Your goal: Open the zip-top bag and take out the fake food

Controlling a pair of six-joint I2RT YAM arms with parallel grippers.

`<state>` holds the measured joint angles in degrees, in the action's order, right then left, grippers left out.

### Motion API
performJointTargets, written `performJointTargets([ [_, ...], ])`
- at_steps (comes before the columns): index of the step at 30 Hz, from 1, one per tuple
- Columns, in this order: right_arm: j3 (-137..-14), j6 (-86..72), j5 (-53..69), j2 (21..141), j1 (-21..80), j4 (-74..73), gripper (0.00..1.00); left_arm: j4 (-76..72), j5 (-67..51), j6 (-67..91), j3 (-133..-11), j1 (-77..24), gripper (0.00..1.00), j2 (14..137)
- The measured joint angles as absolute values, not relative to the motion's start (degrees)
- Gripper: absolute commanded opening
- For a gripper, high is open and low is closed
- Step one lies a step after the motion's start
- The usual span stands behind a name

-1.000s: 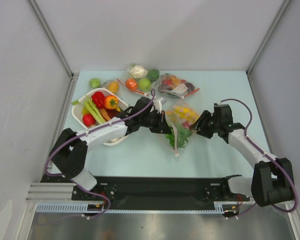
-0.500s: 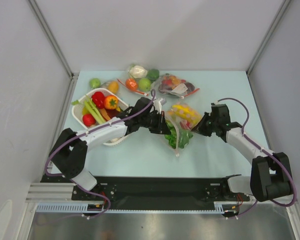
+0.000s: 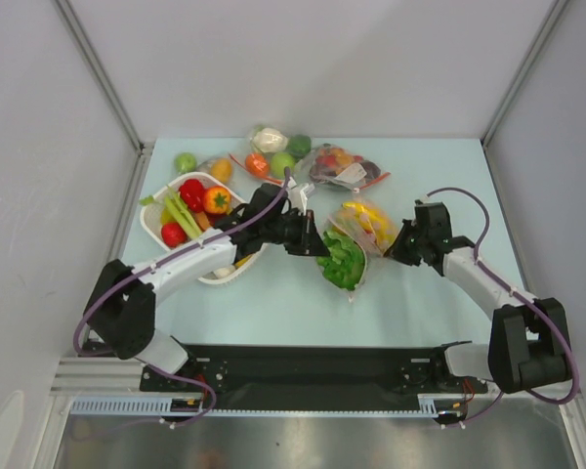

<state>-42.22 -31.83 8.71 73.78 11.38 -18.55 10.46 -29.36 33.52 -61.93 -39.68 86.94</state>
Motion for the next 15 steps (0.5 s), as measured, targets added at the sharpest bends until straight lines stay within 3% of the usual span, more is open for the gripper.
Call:
performJointTargets([
  [15,-43.2,-28.4,6.2,79.1,10.3,-17.1,0.0,9.5,-32.1,35.6,-64.5,-38.6,0.0,82.6],
])
